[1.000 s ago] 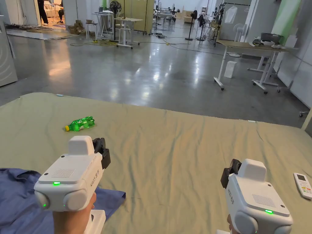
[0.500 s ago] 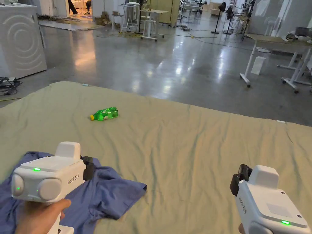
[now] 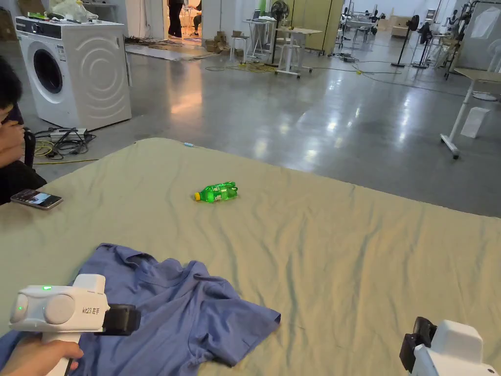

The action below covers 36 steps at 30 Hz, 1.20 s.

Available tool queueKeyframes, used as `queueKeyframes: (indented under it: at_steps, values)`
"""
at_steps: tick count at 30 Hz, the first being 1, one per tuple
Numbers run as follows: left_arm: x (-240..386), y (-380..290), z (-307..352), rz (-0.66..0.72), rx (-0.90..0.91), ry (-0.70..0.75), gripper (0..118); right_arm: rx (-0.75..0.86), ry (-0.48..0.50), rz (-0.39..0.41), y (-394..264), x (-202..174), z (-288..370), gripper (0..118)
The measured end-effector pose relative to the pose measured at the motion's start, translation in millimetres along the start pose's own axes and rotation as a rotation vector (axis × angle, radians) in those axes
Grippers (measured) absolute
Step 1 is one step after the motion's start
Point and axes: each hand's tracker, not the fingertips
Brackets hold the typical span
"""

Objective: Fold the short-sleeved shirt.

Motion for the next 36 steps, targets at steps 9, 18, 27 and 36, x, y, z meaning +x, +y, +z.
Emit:
queueKeyframes:
  at_steps: [9,18,27,36]
  values:
    - [11,-26,-45,-0.141,-0.065,0.19,80,-0.016,0.001,0.046,-3,-3,4,0]
    - [11,-32,-44,-0.121,0.016,0.104,7,-0.036,0.004,0.035,-7,-5,4,0]
    - [22,-4,31,-0.1,0.323,0.024,6,-0.019,0.004,0.002,-5,-4,0,0]
    - [109,61,142,-0.234,0.611,-0.075,6,0.03,-0.007,-0.039,14,8,12,0]
